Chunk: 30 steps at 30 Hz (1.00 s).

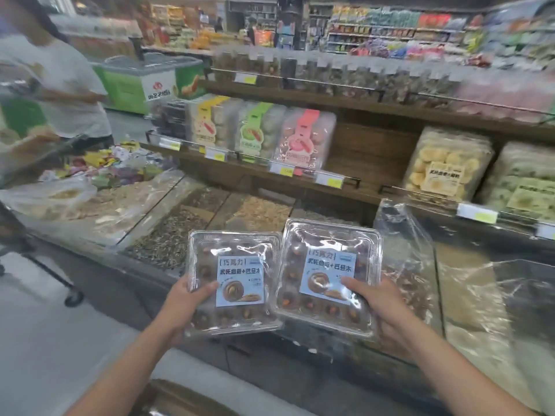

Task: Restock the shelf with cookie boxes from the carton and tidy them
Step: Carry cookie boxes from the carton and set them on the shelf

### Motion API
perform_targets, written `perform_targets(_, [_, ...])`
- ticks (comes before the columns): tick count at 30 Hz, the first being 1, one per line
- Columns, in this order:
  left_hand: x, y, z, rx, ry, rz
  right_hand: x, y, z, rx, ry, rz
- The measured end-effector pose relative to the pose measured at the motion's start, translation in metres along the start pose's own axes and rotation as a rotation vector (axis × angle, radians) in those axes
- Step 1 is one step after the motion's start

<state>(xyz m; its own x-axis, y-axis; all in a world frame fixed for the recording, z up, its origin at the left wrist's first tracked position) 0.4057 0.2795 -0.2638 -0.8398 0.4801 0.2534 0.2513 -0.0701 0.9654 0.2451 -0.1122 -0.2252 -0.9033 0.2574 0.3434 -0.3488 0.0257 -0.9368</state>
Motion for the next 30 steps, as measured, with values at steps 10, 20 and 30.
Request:
perform_targets(10, [-0.114,0.028,-0.137,-0.033,-0.243,-0.019,0.017,-0.021,0.133,-0.108,0.139,0.103])
perform_targets(20, [-0.248,0.109,-0.227,-0.075,-0.351,-0.095,-0.016,-0.057,0.22,-0.164,0.349,0.158])
perform_targets(30, [-0.41,0.189,-0.295,-0.062,-0.368,-0.202,-0.065,-0.093,0.281,-0.25,0.478,0.246])
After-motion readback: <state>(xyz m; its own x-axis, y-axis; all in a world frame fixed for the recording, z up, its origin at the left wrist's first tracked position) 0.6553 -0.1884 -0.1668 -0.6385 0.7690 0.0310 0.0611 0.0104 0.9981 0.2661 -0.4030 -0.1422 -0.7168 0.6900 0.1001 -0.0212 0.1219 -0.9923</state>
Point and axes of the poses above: each hand's wrist, its own x-axis away from the middle knuckle, its own z-axis out of the back of the hand, y = z × x, the point moved 9 cm from there along -x, towards the middle knuckle, and after that the axes turned 14 degrees about -y, right-handed, at the moved point
